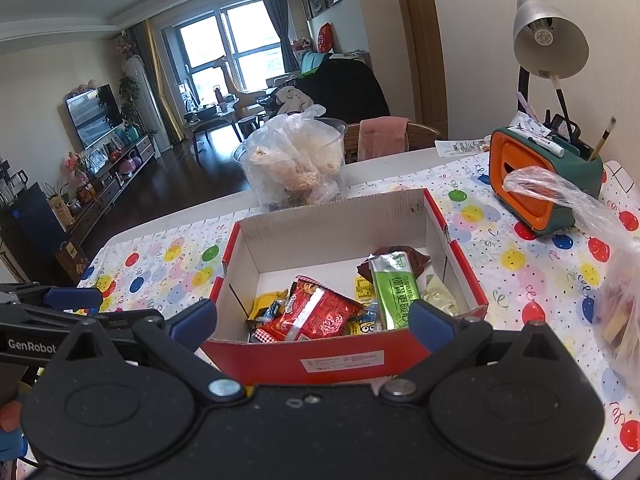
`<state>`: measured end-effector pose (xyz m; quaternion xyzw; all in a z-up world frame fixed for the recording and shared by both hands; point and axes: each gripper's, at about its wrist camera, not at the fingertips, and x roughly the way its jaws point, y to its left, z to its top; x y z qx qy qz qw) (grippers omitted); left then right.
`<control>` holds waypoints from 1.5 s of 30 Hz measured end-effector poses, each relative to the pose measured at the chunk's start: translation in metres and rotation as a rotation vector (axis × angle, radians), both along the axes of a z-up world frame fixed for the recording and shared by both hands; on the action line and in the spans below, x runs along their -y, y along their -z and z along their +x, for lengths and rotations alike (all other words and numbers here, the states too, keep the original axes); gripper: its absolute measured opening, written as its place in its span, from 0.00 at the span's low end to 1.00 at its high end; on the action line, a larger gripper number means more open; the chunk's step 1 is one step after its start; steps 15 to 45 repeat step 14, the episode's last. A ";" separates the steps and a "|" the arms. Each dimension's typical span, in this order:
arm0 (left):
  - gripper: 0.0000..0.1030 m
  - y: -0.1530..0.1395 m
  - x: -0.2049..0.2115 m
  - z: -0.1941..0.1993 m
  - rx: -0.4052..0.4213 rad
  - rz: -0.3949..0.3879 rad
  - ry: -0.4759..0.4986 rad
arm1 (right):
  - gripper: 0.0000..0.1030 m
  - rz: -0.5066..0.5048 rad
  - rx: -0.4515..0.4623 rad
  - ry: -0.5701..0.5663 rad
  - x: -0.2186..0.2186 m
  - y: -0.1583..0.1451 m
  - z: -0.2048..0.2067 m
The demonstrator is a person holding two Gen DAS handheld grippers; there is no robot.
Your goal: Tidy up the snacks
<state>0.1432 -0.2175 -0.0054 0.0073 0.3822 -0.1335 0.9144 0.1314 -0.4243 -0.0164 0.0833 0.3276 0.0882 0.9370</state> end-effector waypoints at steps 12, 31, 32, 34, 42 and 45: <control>0.98 0.001 -0.002 0.000 -0.008 -0.004 -0.003 | 0.99 0.001 -0.006 -0.001 -0.003 0.003 -0.001; 0.98 0.001 -0.005 0.000 -0.013 -0.007 -0.006 | 0.99 0.000 -0.007 -0.003 -0.006 0.004 -0.001; 0.98 0.001 -0.005 0.000 -0.013 -0.007 -0.006 | 0.99 0.000 -0.007 -0.003 -0.006 0.004 -0.001; 0.98 0.001 -0.005 0.000 -0.013 -0.007 -0.006 | 0.99 0.000 -0.007 -0.003 -0.006 0.004 -0.001; 0.98 0.001 -0.005 0.000 -0.013 -0.007 -0.006 | 0.99 0.000 -0.007 -0.003 -0.006 0.004 -0.001; 0.98 0.001 -0.005 0.000 -0.013 -0.007 -0.006 | 0.99 0.000 -0.007 -0.003 -0.006 0.004 -0.001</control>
